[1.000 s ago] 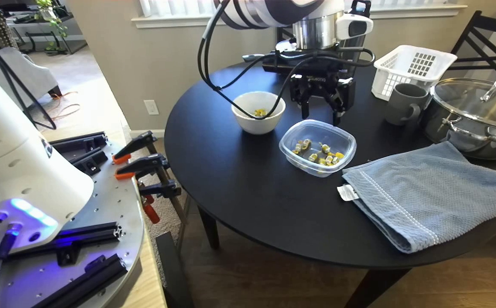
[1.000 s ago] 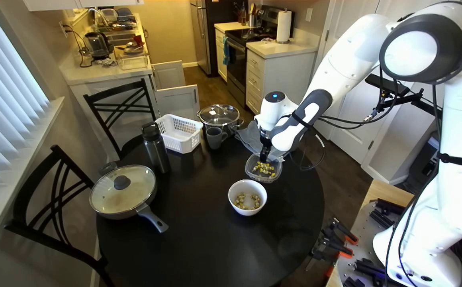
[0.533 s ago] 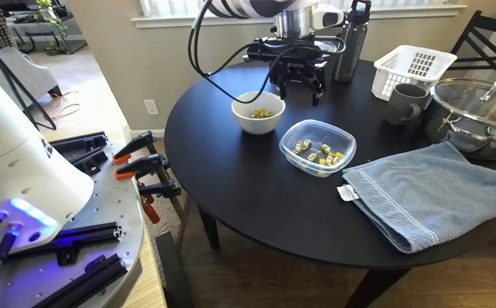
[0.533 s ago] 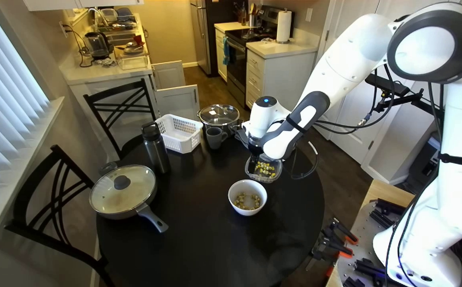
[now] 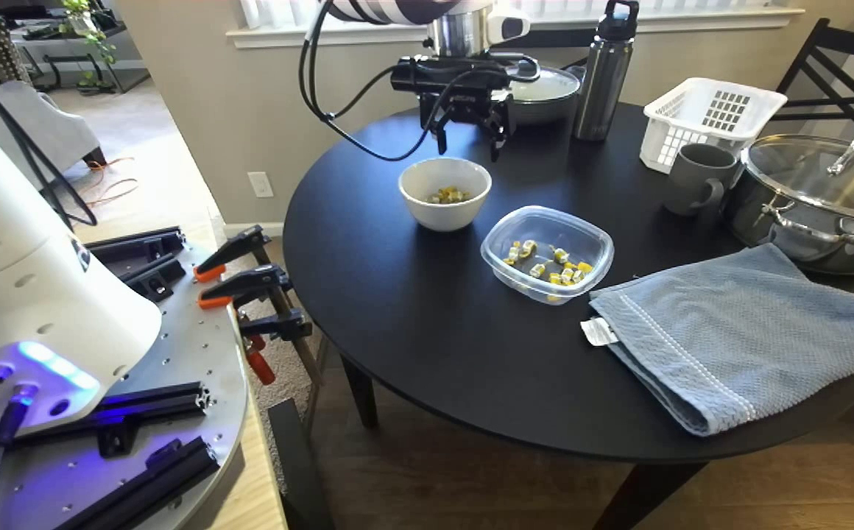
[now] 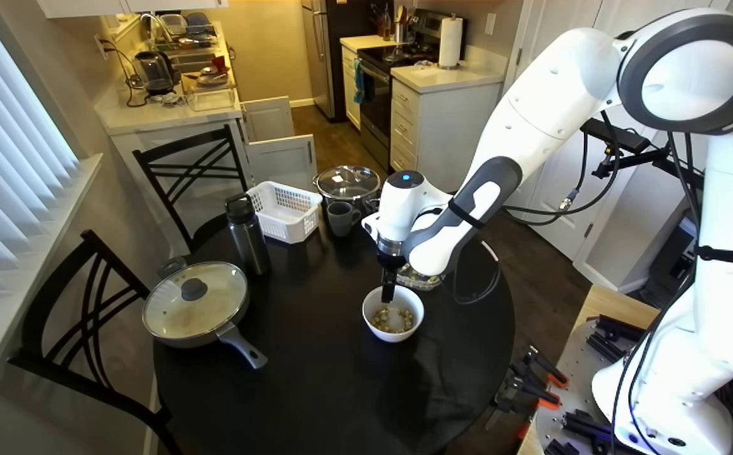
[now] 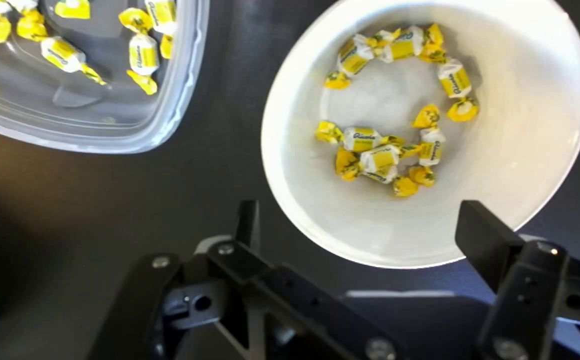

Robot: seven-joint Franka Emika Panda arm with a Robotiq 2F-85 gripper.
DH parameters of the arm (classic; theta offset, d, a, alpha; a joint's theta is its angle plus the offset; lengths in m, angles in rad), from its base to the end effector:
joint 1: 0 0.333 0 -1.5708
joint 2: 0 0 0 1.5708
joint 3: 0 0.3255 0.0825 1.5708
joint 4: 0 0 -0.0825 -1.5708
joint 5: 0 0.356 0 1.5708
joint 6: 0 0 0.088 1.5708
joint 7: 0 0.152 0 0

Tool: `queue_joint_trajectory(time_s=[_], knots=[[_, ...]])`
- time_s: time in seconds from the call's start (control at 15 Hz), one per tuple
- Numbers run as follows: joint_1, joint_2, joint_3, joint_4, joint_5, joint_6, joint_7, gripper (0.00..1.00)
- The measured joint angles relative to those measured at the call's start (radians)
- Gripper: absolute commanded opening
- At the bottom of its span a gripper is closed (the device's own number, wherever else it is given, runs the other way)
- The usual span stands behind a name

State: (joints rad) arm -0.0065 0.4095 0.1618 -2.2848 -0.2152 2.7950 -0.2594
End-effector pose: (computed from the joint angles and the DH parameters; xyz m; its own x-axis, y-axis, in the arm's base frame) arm 0.5288 0.0927 0.1741 0.8218 0.5615 0.0971 0.5586 -0.8275 0.0572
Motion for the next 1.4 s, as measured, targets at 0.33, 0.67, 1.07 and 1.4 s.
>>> queue_joint_trajectory(time_s=[0.33, 0.67, 1.07, 1.4], knots=[[-0.001, 0.034, 0.046, -0.009, 0.032, -0.004, -0.045, 1.0], [-0.007, 0.078, 0.036, -0.006, 0.032, -0.005, -0.046, 1.0], [-0.011, 0.159, 0.023, 0.033, 0.032, 0.006, -0.048, 1.0], [-0.003, 0.215, 0.017, 0.065, 0.03, 0.08, -0.048, 1.0]])
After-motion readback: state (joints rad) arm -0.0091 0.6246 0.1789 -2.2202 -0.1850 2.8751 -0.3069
